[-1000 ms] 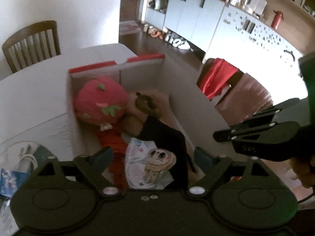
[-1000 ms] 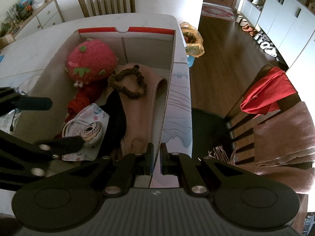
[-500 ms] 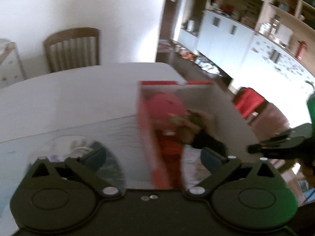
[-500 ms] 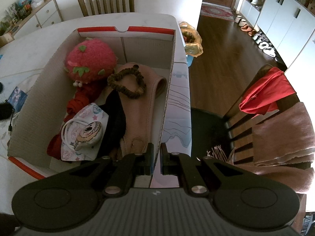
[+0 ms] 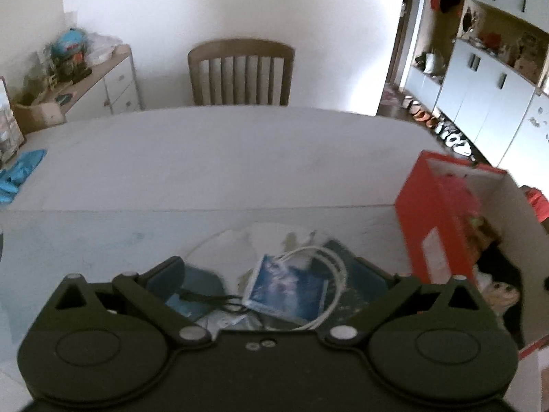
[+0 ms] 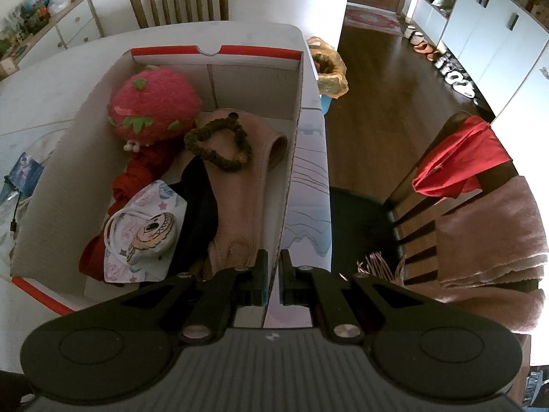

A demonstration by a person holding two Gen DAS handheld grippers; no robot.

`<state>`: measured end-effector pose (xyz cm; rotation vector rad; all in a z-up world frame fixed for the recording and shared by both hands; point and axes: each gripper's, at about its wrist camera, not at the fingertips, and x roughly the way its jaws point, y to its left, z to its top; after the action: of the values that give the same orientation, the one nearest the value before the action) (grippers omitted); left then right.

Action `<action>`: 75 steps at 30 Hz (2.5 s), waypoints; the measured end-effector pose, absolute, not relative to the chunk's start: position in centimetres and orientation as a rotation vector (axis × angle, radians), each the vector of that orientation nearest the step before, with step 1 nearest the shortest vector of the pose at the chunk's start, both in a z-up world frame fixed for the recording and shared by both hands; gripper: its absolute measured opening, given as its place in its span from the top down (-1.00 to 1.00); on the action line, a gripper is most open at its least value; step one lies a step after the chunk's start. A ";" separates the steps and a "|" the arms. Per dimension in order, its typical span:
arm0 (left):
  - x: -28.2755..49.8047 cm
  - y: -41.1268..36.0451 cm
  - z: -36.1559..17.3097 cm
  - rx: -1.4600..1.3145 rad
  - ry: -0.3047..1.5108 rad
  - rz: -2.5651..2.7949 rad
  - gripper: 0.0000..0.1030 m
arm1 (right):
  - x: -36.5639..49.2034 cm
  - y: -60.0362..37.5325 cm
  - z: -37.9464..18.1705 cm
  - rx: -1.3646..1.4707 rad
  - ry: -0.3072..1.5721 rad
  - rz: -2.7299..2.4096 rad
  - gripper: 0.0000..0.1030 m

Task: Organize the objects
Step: 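Move the left gripper to the blue medicine box and grasp it, then lift the blue medicine box with the left gripper and carry it over the box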

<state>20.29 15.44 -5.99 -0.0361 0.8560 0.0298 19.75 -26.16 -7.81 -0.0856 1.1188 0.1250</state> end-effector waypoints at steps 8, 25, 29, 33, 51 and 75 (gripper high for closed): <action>21.1 15.6 -9.7 0.018 0.910 0.001 -0.97 | 20.0 -24.6 -7.9 -0.099 1.135 0.090 0.90; 23.7 13.7 -14.0 0.092 0.970 -0.065 -0.96 | 20.2 -23.9 -8.5 -0.114 1.162 0.052 0.90; 23.9 13.0 -14.4 0.130 0.965 -0.070 -0.96 | 20.2 -23.9 -8.5 -0.114 1.165 0.051 0.90; 24.5 12.7 -15.0 0.158 0.991 -0.059 -0.70 | 20.2 -23.9 -8.6 -0.115 1.164 0.051 0.90; 22.8 13.7 -10.8 0.102 0.947 -0.043 -0.47 | 20.3 -23.8 -8.8 -0.107 1.160 0.066 0.89; 20.0 -0.9 -2.9 0.147 0.830 -0.391 -0.47 | 19.9 -24.4 -8.6 -0.108 1.132 0.126 0.90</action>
<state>19.96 -0.95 -2.89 0.1466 0.8297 -0.3911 19.89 -24.41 -8.58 -0.1078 1.1325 0.1261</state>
